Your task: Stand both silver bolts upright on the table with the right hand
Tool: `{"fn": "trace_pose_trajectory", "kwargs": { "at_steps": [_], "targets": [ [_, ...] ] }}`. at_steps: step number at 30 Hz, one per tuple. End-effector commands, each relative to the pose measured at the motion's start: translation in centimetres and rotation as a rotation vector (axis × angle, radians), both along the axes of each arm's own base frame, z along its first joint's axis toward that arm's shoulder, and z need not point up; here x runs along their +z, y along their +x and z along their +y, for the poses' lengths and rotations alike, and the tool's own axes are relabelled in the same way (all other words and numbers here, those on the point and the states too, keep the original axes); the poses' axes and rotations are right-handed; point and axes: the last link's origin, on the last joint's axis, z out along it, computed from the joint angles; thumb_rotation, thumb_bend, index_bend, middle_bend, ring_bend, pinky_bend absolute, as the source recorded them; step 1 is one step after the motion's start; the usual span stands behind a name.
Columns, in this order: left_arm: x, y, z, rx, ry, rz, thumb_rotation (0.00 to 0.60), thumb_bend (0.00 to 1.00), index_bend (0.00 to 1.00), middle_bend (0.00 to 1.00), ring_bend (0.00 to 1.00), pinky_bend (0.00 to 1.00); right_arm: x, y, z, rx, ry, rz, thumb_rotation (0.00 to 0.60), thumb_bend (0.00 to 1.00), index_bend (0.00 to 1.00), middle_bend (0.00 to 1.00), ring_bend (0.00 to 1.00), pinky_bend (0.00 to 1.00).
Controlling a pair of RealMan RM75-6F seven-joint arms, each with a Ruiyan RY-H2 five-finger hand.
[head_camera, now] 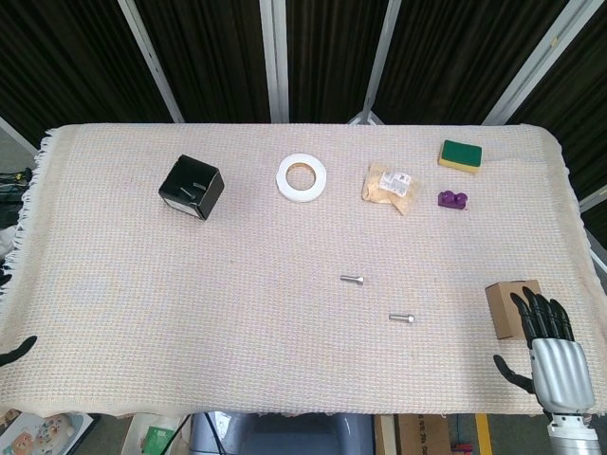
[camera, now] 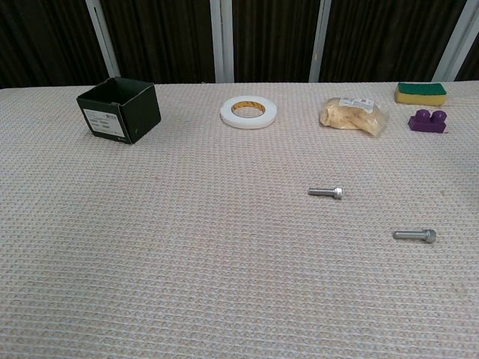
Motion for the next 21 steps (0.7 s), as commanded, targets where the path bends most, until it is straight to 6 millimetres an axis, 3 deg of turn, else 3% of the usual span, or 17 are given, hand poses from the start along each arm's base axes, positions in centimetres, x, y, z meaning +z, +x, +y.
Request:
{"fn": "trace_pose_trajectory", "kwargs": {
  "at_steps": [1,4,10,17,21],
  "targets": [
    [0.0,-0.1,0.0,0.008,0.002,-0.004,0.600,0.15,0.17,0.15,0.01,0.05,-0.6,0.2,0.2,0.000,0.019,-0.011,0.600,0.22,0.00,0.00,0.00,0.00],
    [0.0,-0.1,0.0,0.006,0.003,-0.005,0.600,0.15,0.17,0.15,0.01,0.05,-1.4,0.4,0.1,-0.006,0.049,-0.048,0.600,0.22,0.00,0.00,0.00,0.00],
    [-0.1,0.0,0.0,0.010,-0.003,0.000,0.600,0.15,0.17,0.15,0.01,0.05,-3.3,1.6,-0.5,0.002,0.119,-0.073,0.600,0.22,0.11,0.00,0.00,0.00],
    [-0.2,0.0,0.2,0.014,-0.009,0.002,0.600,0.15,0.17,0.15,0.01,0.05,-6.0,5.0,-3.8,0.056,0.150,-0.068,0.600,0.22,0.29,0.00,0.02,0.00],
    [-0.2,-0.1,0.2,0.018,-0.010,0.002,0.600,0.15,0.17,0.15,0.01,0.05,-7.8,6.3,-5.6,0.042,0.167,-0.093,0.600,0.27,0.36,0.00,0.03,0.01]
  ]
}}
